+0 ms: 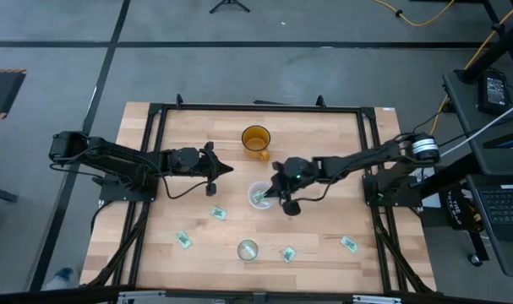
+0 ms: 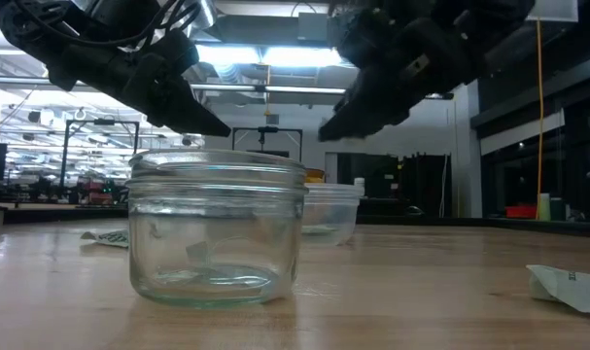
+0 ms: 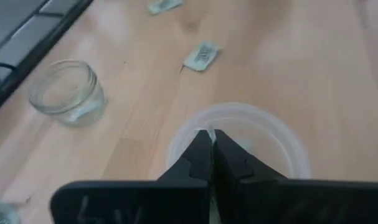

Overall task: Pick and place Stevia / Truvia into bins
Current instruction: Put the stevia packet into the transparent plastic container, then put the stevia packet into the transparent glass container

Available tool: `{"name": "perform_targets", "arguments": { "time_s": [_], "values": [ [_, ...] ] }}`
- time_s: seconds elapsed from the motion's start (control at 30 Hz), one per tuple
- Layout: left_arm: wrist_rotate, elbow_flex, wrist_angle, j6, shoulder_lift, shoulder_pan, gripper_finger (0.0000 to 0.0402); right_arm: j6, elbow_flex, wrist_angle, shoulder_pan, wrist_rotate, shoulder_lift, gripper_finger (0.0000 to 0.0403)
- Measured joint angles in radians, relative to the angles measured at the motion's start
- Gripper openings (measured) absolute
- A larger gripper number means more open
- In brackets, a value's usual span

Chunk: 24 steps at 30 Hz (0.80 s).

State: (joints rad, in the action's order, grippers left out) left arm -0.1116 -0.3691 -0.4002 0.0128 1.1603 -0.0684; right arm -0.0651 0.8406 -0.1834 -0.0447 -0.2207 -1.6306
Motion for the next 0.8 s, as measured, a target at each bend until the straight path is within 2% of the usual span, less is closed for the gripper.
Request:
{"name": "perform_targets", "arguments": {
  "time_s": [0.3,0.8],
  "values": [
    [0.0,0.0,0.0,0.0,0.0,0.001,0.0006,-0.048,0.091,0.054,0.002,0.001,-0.14,0.0002],
    [0.0,0.0,0.0,0.0,0.0,0.001,0.0006,-0.049,0.098,0.036,0.014,0.088,-0.148,0.0055]
  ]
}}
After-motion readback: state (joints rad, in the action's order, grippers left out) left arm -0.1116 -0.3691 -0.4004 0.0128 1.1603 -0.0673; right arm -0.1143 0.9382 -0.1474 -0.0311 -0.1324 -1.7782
